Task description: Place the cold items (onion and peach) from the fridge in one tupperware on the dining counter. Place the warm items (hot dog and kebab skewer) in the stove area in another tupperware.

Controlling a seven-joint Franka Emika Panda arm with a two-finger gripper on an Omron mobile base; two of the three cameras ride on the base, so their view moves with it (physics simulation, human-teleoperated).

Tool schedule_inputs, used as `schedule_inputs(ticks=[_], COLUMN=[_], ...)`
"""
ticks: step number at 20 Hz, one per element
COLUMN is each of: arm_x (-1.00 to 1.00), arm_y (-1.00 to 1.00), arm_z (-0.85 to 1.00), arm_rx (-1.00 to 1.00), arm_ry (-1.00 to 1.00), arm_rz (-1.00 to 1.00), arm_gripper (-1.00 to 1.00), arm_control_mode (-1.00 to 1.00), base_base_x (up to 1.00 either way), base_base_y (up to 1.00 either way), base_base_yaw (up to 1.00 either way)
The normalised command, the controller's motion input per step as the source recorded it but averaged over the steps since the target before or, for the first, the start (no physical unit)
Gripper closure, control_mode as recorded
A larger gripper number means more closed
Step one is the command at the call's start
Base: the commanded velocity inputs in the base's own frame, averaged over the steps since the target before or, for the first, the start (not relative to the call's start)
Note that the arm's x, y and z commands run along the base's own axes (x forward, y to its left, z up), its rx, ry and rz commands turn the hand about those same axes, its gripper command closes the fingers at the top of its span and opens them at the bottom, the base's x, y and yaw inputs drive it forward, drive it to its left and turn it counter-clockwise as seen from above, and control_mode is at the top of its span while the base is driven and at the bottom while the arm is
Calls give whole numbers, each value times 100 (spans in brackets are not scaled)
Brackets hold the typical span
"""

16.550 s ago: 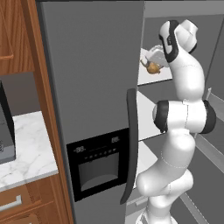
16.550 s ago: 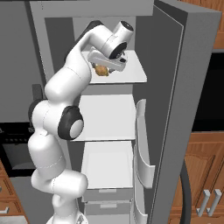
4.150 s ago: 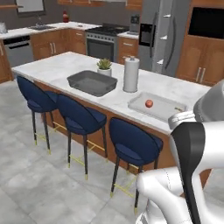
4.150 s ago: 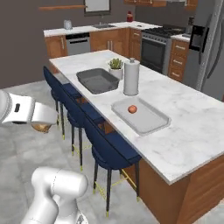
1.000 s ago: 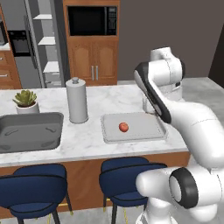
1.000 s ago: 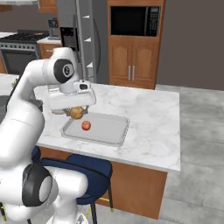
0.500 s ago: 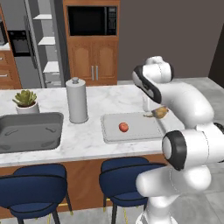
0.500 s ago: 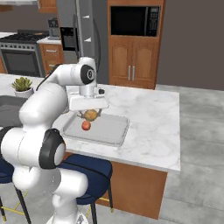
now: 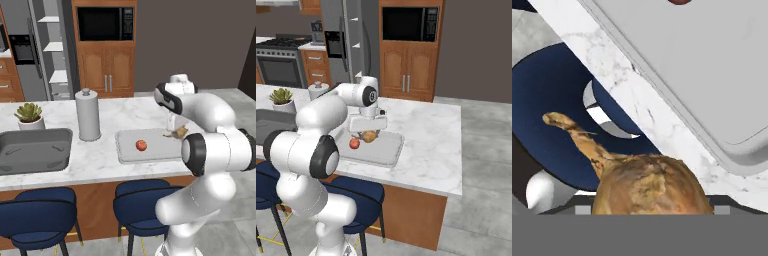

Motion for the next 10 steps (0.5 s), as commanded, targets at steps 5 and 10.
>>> schedule_inputs(ticks=[5, 10], arm_x=[49, 61], arm_y=[0, -1], arm_z=[-47, -43], arm_rx=[8, 3], arm_ry=[-4, -1], arm_rz=[14, 13], arm_gripper=[100, 100], arm_control_mode=[-100, -100], base_base_x=[0, 0], base_base_y=[0, 0], base_base_yaw=[0, 0])
